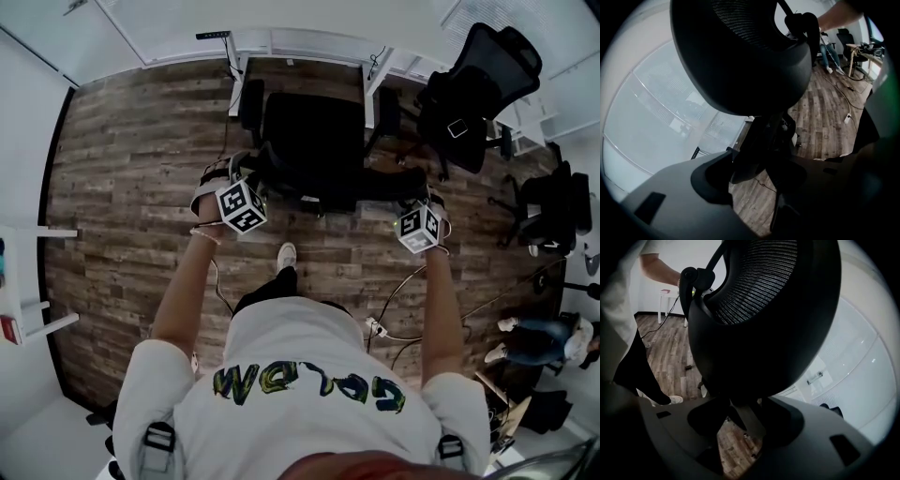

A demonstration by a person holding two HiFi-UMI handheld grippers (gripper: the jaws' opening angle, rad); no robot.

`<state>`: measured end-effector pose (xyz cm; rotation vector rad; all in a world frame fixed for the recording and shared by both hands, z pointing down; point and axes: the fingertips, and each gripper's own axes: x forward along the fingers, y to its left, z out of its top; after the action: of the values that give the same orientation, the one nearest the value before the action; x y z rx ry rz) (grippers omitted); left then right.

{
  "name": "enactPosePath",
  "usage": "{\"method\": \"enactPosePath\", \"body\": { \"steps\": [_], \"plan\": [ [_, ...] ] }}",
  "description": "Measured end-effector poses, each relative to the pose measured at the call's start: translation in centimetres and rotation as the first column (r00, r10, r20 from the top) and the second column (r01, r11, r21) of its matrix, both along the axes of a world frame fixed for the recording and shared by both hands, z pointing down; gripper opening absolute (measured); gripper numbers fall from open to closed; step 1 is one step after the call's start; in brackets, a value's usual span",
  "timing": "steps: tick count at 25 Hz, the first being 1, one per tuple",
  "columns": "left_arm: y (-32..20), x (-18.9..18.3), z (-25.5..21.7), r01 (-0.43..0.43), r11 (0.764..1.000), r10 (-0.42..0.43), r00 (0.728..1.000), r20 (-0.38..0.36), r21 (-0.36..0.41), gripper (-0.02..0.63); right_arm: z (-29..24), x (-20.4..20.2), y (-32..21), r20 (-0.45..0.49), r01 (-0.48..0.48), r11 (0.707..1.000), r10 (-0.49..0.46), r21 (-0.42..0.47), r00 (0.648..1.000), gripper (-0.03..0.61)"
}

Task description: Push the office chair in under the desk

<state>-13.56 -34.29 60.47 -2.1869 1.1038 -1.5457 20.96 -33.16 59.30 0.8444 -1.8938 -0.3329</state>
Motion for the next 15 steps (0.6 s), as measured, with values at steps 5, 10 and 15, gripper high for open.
{"method": "enactPosePath", "body": {
  "steps": [5,10,15],
  "plan": [
    [-3.9,-1.0,0.0,-0.001,1.000,0.001,1.000,-0.002,-0.009,0.227,0.0,-1.1,-3.6,0.007,-0.018,1.000,0.018,0.007,1.000,0.222],
    [-7.4,-1.7,0.0,0.007,1.000,-0.006,1.000,0.009,-0.021,0.229,0.0,-1.8,-6.9,0.011,-0.025,1.000,0.025,0.014,1.000,0.222],
    [-10.2,-1.9,0.0,0.004,1.000,-0.004,1.000,0.012,-0.015,0.227,0.1,-1.9,-9.8,0.012,-0.035,0.999,0.035,0.011,0.999,0.224]
  ]
}}
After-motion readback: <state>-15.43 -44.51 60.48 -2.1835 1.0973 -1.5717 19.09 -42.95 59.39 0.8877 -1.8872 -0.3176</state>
